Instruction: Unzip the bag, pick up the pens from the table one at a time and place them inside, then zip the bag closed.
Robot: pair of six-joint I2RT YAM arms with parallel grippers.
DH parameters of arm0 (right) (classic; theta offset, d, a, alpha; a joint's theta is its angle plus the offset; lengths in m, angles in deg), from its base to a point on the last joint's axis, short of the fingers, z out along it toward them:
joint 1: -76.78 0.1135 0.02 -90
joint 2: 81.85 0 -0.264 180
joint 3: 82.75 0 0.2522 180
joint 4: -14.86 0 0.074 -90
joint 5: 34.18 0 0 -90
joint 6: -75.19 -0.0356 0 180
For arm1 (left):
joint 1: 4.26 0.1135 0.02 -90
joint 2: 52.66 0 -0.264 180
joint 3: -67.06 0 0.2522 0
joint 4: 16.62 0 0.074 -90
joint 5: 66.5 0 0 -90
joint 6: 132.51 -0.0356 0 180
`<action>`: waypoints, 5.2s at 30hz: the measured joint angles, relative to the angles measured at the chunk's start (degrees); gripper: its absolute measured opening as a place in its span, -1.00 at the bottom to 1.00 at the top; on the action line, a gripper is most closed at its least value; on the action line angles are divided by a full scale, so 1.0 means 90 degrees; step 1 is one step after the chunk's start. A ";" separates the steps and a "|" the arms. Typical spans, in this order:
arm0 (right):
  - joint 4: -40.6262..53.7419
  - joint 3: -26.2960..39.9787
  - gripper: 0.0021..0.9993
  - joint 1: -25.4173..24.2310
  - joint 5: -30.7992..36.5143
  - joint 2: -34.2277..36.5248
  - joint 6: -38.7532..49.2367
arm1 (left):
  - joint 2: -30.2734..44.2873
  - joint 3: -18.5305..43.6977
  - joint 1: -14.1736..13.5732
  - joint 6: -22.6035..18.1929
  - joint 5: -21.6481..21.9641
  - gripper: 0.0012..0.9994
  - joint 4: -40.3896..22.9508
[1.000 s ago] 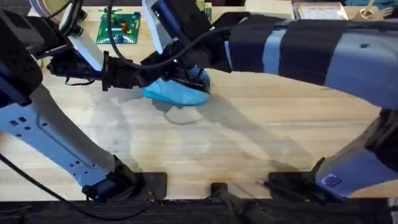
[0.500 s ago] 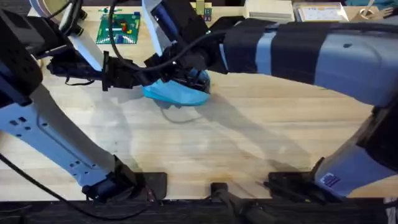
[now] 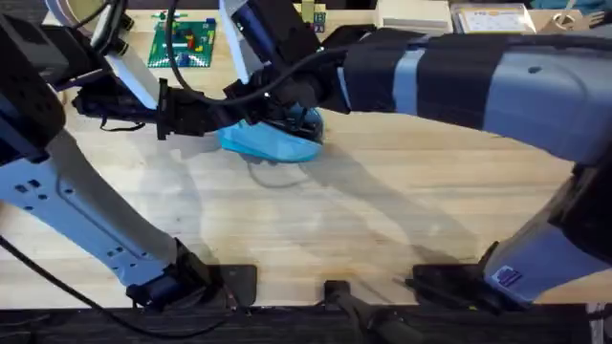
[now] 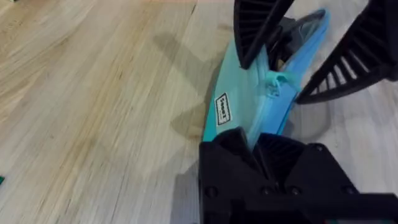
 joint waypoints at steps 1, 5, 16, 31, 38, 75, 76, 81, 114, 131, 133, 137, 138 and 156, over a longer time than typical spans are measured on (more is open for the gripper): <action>0.0000 0.0000 0.04 0.0000 0.0002 0.0000 -0.0032 | 0.0000 0.0000 0.0000 -0.0001 0.0000 -0.92 0.0000; -0.0002 0.0000 0.01 0.0000 0.0002 0.0000 -0.0201 | 0.0000 0.0000 0.0000 -0.0001 0.0000 -0.92 0.0000; -0.0059 0.0000 -0.15 0.0000 0.0000 0.0000 -0.0302 | 0.0000 0.0000 0.0000 -0.0001 0.0000 -0.92 0.0000; -0.0119 0.0000 -0.42 0.0000 -0.0002 0.0000 -0.0375 | 0.0000 0.0000 0.0000 -0.0001 0.0000 -0.92 0.0000; -0.0124 0.0000 -0.43 0.0000 -0.0002 0.0000 -0.0584 | 0.0000 0.0000 0.0000 -0.0001 0.0000 -0.92 0.0000; -0.0289 0.0000 -0.94 0.0000 -0.0005 0.0155 -0.0623 | 0.0000 0.0000 0.0012 0.0000 0.0002 -0.92 0.0009; -0.0289 0.0000 -0.94 0.0000 -0.0005 0.0155 -0.0623 | 0.0000 0.0000 0.0012 0.0000 0.0002 -0.92 0.0010; -0.0294 0.0000 -0.94 0.0000 -0.0002 0.0155 -0.0621 | 0.0000 0.0000 0.0012 0.0001 0.0002 -0.92 0.0010; 0.1592 -0.0015 -0.94 -0.0440 0.0166 -0.0634 0.0642 | 0.0000 0.0002 -0.0131 -0.0001 -0.0222 -0.92 -0.0070; 0.3622 -0.0015 -0.94 -0.1385 0.0636 -0.0636 0.0861 | 0.0000 0.0002 -0.0124 -0.0001 -0.0148 -0.92 -0.0046; 0.3710 -0.0015 -0.94 -0.1478 0.0641 -0.0636 0.0863 | 0.0000 0.0002 -0.0124 -0.0001 -0.0138 -0.92 -0.0046; 0.3858 -0.0015 -0.94 -0.1645 0.0640 -0.0636 0.0862 | 0.0000 0.0002 -0.0119 -0.0001 -0.0131 -0.92 -0.0050; 0.3883 -0.0015 -0.94 -0.1674 0.0639 -0.0636 0.0861 | 0.0000 0.0002 -0.0119 -0.0001 -0.0129 -0.92 -0.0051; 0.4990 -0.0015 -0.94 -0.1929 0.1516 -0.1192 0.0485 | -0.0001 0.0000 -0.0171 -0.0001 -0.0046 -0.92 -0.0101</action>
